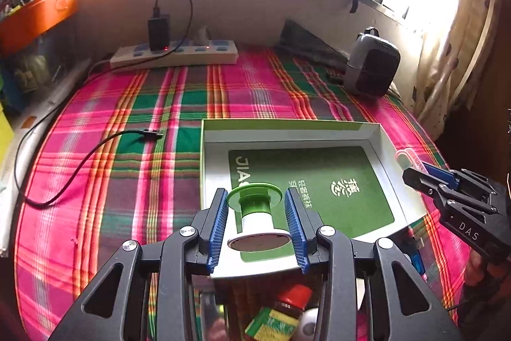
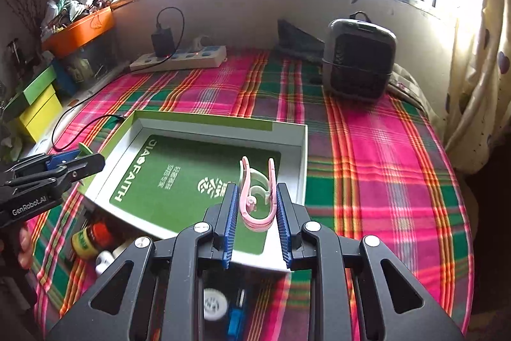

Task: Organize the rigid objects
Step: 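Carry the spool in the left gripper and the clip in the right gripper over the tray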

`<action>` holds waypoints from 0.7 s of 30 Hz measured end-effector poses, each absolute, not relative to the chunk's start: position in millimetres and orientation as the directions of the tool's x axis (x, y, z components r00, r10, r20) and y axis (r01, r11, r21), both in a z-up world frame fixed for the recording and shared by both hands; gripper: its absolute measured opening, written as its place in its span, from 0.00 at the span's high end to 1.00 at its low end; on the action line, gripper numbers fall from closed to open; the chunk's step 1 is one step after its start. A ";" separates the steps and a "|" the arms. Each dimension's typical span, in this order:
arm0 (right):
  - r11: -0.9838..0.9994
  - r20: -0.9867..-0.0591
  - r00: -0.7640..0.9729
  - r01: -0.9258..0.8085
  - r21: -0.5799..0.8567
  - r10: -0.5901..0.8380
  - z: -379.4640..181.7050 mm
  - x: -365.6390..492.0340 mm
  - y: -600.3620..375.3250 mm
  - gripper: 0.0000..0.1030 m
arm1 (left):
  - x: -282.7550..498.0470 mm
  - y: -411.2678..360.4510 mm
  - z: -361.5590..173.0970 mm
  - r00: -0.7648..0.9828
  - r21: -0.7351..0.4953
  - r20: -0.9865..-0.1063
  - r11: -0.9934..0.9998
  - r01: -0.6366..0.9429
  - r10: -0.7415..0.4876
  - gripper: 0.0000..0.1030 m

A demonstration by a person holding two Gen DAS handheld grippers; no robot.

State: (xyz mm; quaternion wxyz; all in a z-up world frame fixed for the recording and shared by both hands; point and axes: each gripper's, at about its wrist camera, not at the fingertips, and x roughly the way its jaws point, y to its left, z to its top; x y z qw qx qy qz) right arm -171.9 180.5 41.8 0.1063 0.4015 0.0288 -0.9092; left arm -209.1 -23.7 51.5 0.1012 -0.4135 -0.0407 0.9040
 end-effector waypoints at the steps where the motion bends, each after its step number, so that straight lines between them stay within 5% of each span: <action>1: -0.975 -0.740 -0.651 0.218 0.031 -0.169 39.4 -176.1 179.6 0.76 | -213.0 -22.1 49.3 -0.634 -0.153 -0.744 -0.977 -0.149 0.213 0.66; 21: -0.970 -0.800 -0.574 0.242 0.036 -0.173 2.8 -206.5 173.1 0.76 | -238.0 -6.3 21.3 -0.590 -0.087 -0.789 -0.982 -0.169 0.172 0.66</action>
